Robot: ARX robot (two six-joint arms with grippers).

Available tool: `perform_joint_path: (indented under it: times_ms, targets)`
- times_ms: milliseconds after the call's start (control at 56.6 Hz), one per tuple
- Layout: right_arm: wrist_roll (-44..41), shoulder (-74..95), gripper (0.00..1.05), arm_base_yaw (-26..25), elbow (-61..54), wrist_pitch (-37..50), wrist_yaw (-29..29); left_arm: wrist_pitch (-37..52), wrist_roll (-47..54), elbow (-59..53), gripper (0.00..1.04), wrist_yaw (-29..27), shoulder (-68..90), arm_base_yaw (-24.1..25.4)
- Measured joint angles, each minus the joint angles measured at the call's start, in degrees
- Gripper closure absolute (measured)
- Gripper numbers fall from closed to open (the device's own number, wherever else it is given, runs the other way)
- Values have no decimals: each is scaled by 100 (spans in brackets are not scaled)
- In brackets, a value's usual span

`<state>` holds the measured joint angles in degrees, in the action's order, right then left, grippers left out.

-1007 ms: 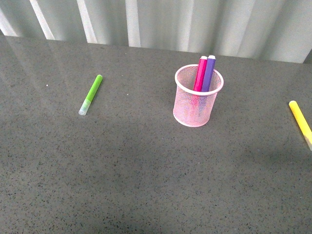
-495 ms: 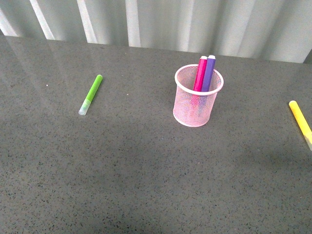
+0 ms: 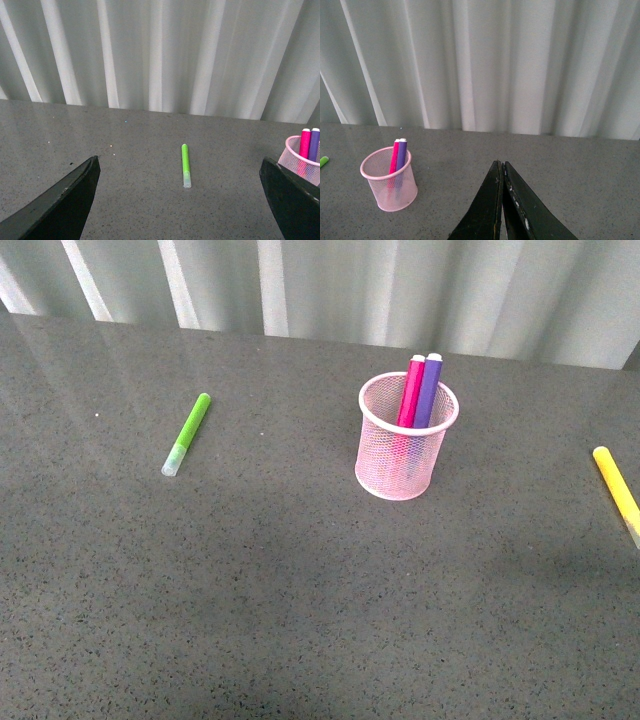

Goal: Insert purple and pink pens into pink cup

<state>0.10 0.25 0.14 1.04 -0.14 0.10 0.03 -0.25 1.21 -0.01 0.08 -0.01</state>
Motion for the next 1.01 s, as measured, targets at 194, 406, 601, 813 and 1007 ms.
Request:
perform_joint_path:
  times_ms: [194, 406, 601, 813, 1007]
  targets:
    - [-4, 0, 100, 0, 0, 0, -2, 0, 0, 0, 7, -2, 0, 0]
    - [-4, 0, 63, 0, 0, 0, 0, 0, 0, 0, 7, -2, 0, 0]
    - [-4, 0, 17, 0, 0, 0, 0, 0, 0, 0, 7, 0, 0, 0]
    - [0, 0, 7, 0, 0, 0, 0, 0, 0, 0, 7, -2, 0, 0]
    - [0, 0, 7, 0, 0, 0, 0, 0, 0, 0, 7, -2, 0, 0]
